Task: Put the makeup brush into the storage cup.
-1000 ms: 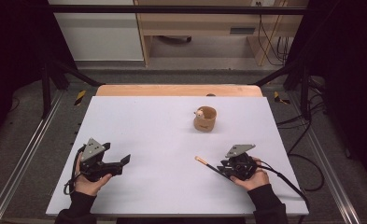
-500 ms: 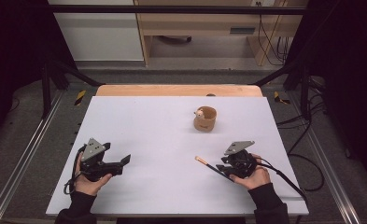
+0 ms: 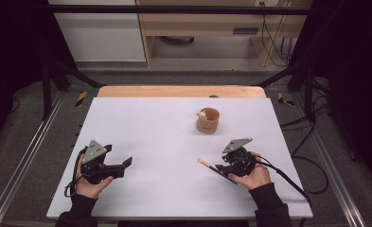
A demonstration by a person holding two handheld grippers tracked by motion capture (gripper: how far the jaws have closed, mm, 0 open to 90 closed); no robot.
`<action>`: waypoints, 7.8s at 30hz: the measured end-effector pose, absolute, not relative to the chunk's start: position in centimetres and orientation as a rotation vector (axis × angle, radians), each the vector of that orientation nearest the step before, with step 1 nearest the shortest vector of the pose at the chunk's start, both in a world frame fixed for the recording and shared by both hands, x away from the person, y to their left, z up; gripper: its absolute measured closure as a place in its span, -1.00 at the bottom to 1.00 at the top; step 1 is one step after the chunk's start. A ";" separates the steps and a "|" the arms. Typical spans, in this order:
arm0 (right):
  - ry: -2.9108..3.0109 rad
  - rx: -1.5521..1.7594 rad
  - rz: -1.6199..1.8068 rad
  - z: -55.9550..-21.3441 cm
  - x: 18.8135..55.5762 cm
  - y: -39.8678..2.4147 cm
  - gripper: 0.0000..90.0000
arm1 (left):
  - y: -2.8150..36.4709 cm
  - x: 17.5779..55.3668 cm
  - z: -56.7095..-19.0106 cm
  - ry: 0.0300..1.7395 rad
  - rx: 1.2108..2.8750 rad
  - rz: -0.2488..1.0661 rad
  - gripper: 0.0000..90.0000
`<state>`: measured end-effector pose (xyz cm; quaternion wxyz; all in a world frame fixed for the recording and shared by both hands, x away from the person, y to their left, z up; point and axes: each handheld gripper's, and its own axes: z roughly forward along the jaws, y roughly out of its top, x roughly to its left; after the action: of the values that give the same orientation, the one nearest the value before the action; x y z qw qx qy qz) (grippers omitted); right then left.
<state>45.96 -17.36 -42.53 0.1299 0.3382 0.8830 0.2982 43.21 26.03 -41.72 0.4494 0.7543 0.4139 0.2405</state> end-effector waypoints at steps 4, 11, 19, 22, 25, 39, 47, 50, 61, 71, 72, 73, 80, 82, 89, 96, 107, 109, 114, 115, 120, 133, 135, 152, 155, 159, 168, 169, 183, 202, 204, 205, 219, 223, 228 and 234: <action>2.583 1.004 0.845 -42.6 46.4 -16.9 0.29 | 26.0 43.2 -41.8 1.025 1.866 0.591 -0.80; 2.629 0.995 0.784 -42.6 46.8 -16.3 0.30 | 26.0 43.3 -41.8 1.024 1.869 0.589 -0.80; 2.690 0.994 0.712 -42.6 47.3 -15.7 0.36 | 26.0 43.3 -41.8 1.024 1.870 0.588 -0.80; 2.704 0.995 0.696 -42.7 47.4 -15.6 0.38 | 25.9 43.3 -41.9 1.023 1.871 0.589 -0.80; 2.732 1.008 0.644 -43.0 47.6 -15.5 0.40 | 25.9 43.3 -41.9 1.022 1.876 0.587 -0.80; 2.804 0.984 0.541 -44.0 47.9 -15.0 0.54 | 25.9 43.3 -42.0 1.024 1.878 0.587 -0.80; 2.820 0.992 0.502 -44.3 48.2 -14.9 0.66 | 25.9 43.4 -42.0 1.026 1.879 0.586 -0.80; 2.828 0.991 0.495 -44.5 48.3 -14.8 0.69 | 25.9 43.4 -42.0 1.026 1.881 0.586 -0.80; 2.845 0.980 0.470 -44.9 48.4 -14.7 0.80 | 25.9 43.4 -42.1 1.025 1.888 0.586 -0.80; 2.854 1.006 0.444 -44.9 48.5 -14.5 0.82 | 25.8 43.4 -42.1 1.027 1.885 0.588 -0.80; 2.852 1.006 0.440 -44.9 48.5 -14.4 0.83 | 25.8 43.4 -42.1 1.027 1.885 0.587 -0.80; 2.852 1.006 0.440 -44.9 48.5 -14.4 0.83 | 25.8 43.4 -42.1 1.027 1.885 0.587 -0.80; 2.853 1.005 0.415 -44.9 48.5 -14.2 0.85 | 25.8 43.4 -42.1 1.026 1.887 0.586 -0.80; 2.853 1.000 0.415 -44.9 48.4 -14.2 0.86 | 25.8 43.4 -42.1 1.026 1.886 0.586 -0.80; 2.843 0.965 0.425 -44.9 48.1 -14.2 0.86 | 25.8 43.4 -42.1 1.025 1.887 0.588 -0.80; 2.804 0.944 0.514 -44.5 47.9 -14.4 0.86 | 25.8 43.4 -42.0 1.023 1.889 0.587 -0.80; 2.693 0.937 0.804 -42.4 47.1 -15.3 0.86 | 25.6 43.3 -42.0 1.019 1.885 0.579 -0.80; 2.657 0.925 0.888 -41.9 46.7 -15.5 0.86 | 25.5 43.3 -42.0 1.014 1.883 0.575 -0.80; 2.610 0.906 0.990 -41.3 46.3 -15.8 0.86 | 25.2 43.1 -41.9 1.003 1.879 0.568 -0.79; 2.602 0.905 1.003 -41.2 46.2 -15.8 0.86 | 25.1 43.1 -41.9 1.003 1.876 0.563 -0.79; 2.553 0.882 1.108 -40.8 45.9 -16.1 0.86 | 24.7 43.0 -41.8 0.988 1.867 0.548 -0.79; 2.468 0.853 1.300 -40.4 45.2 -16.6 0.86 | 22.7 42.3 -41.3 0.940 1.838 0.484 -0.75; 2.456 0.849 1.329 -40.3 45.1 -16.6 0.86 | 22.2 42.2 -41.2 0.934 1.826 0.469 -0.74; 2.321 0.843 1.451 -39.7 44.6 -16.9 0.86 | 20.8 42.0 -41.2 0.936 1.805 0.445 -0.71; 2.261 0.872 1.478 -39.5 44.9 -17.0 0.86 | 21.1 42.1 -41.4 0.948 1.801 0.450 -0.71; 2.184 0.905 1.485 -39.4 45.7 -17.1 0.86 | 21.4 42.2 -41.5 0.963 1.794 0.458 -0.71; 2.048 1.001 1.451 -39.1 47.0 -17.7 0.86 | 22.0 42.5 -41.8 0.990 1.791 0.479 -0.71; 2.018 1.021 1.456 -38.9 47.3 -17.8 0.86 | 22.0 42.5 -41.8 0.991 1.791 0.480 -0.71; 1.914 1.124 1.410 -37.8 50.4 -17.8 0.86 | 22.7 42.6 -41.9 1.008 1.788 0.498 -0.72; 1.795 1.194 1.405 -37.4 53.9 -17.3 0.86 | 23.4 42.8 -42.0 1.021 1.787 0.511 -0.72; 1.792 1.196 1.402 -37.4 54.3 -17.2 0.86 | 23.5 42.8 -41.9 1.023 1.785 0.512 -0.72; 1.787 1.198 1.405 -37.4 54.5 -17.1 0.86 | 23.6 42.8 -41.9 1.024 1.784 0.513 -0.72; 1.748 1.223 1.399 -37.7 57.4 -15.9 0.86 | 24.5 42.9 -41.8 1.040 1.764 0.520 -0.72; 1.739 1.241 1.387 -38.2 58.2 -15.8 0.86 | 24.6 42.9 -41.7 1.042 1.763 0.526 -0.73; 1.732 1.248 1.379 -38.5 58.8 -15.6 0.86 | 24.6 43.0 -41.8 1.042 1.763 0.528 -0.73; 1.724 1.258 1.366 -39.1 59.7 -15.4 0.86 | 24.7 43.0 -41.7 1.042 1.760 0.529 -0.73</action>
<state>59.72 -15.40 -39.06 0.2992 0.4739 0.6492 0.5142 42.98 24.75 -41.70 0.4921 0.7252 0.4295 0.2179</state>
